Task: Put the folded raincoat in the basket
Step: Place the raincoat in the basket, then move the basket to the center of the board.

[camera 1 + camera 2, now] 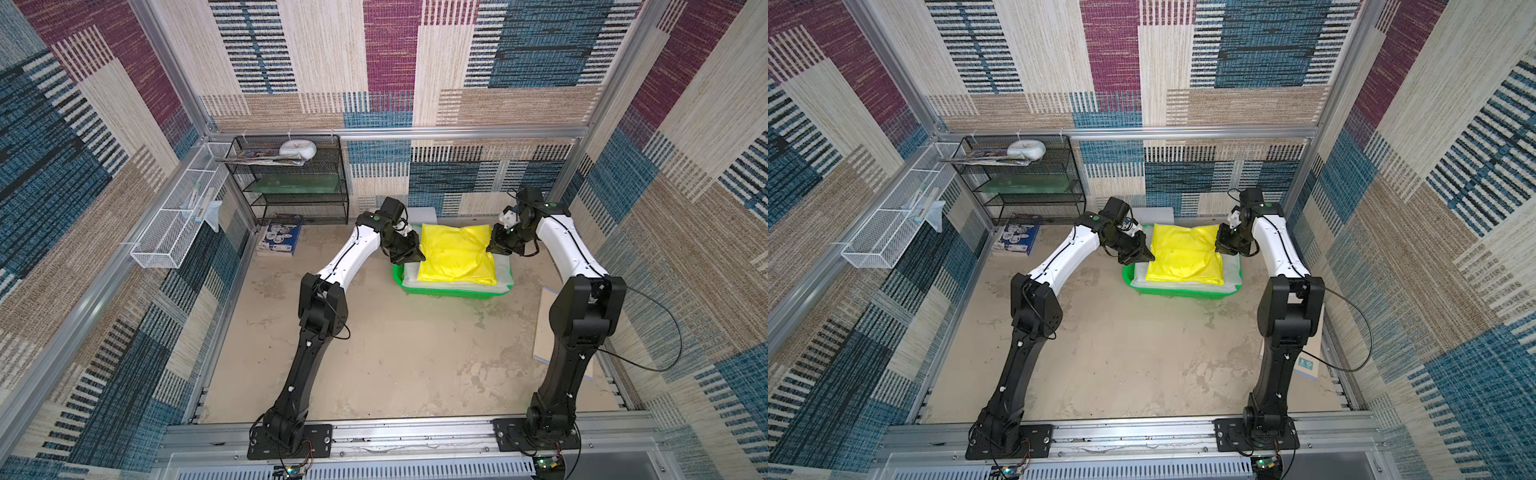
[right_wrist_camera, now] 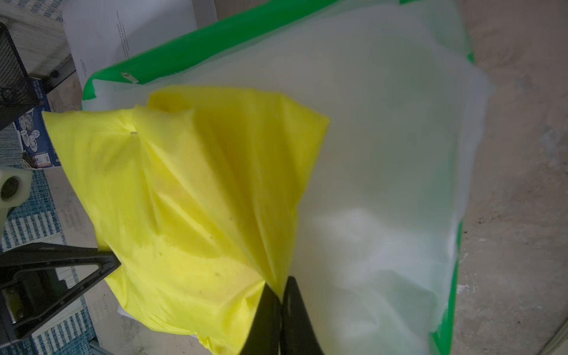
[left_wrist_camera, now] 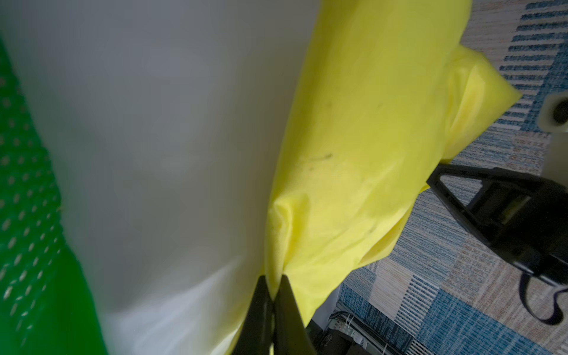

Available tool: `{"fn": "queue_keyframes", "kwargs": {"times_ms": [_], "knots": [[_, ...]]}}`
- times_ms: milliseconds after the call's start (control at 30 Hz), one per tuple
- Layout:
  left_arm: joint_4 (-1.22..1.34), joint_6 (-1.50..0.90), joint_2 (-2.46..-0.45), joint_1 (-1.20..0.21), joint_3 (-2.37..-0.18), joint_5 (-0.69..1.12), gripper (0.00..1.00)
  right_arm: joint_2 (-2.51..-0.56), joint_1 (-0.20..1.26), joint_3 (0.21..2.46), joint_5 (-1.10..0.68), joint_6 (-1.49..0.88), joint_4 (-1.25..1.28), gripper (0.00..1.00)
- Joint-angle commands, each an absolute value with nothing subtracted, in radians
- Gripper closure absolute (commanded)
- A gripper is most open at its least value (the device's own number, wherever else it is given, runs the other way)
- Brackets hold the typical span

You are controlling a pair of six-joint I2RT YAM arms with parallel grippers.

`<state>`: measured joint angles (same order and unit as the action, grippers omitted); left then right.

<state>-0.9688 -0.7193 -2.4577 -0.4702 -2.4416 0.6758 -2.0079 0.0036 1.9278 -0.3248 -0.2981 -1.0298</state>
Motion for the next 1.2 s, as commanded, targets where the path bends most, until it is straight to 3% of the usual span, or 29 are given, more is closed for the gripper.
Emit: {"fn": "queue_keyframes", "kwargs": {"times_ms": [0,200,267,300,367,433,567,733,933,1033,1167], "knots": [[-0.993,-0.723,-2.465,-0.474,-2.433,0.666,1.0,-2.006,0.0,1.906,-0.313,-0.289,-1.034,1.0],[-1.01,-0.73,-2.462,-0.474,-2.42,0.649,1.0,-1.957,-0.001,1.789,-0.318,-0.298,-0.957,1.0],[-1.011,-0.733,-2.459,-0.474,-2.415,0.653,0.93,-1.97,-0.001,1.796,-0.333,-0.297,-0.959,1.0],[-1.011,-0.73,-2.46,-0.474,-2.414,0.653,0.84,-1.977,-0.003,1.802,-0.332,-0.296,-0.961,1.0],[-1.01,-0.726,-2.455,-0.473,-2.417,0.651,0.73,-1.984,-0.002,1.812,-0.318,-0.297,-0.962,0.84],[-1.011,-0.722,-2.448,-0.471,-2.418,0.645,0.66,-1.991,-0.006,1.829,-0.314,-0.297,-0.967,0.76],[-1.014,-0.717,-2.437,-0.461,-2.44,0.637,0.64,-2.011,-0.01,1.872,-0.335,-0.298,-0.974,0.74],[-1.037,-0.688,-2.39,-0.443,-2.437,0.59,0.61,-1.982,-0.011,1.87,-0.337,-0.301,-0.971,0.59],[-1.053,-0.611,-2.276,-0.429,-2.352,0.39,0.58,-1.849,-0.014,1.76,-0.234,-0.335,-0.865,0.45],[-1.108,-0.55,-2.28,-0.42,-2.348,0.292,0.49,-1.824,-0.017,1.724,-0.201,-0.338,-0.864,0.42],[-1.12,-0.501,-2.308,-0.419,-2.318,0.297,0.46,-1.791,-0.017,1.669,-0.235,-0.339,-0.841,0.42]]}}
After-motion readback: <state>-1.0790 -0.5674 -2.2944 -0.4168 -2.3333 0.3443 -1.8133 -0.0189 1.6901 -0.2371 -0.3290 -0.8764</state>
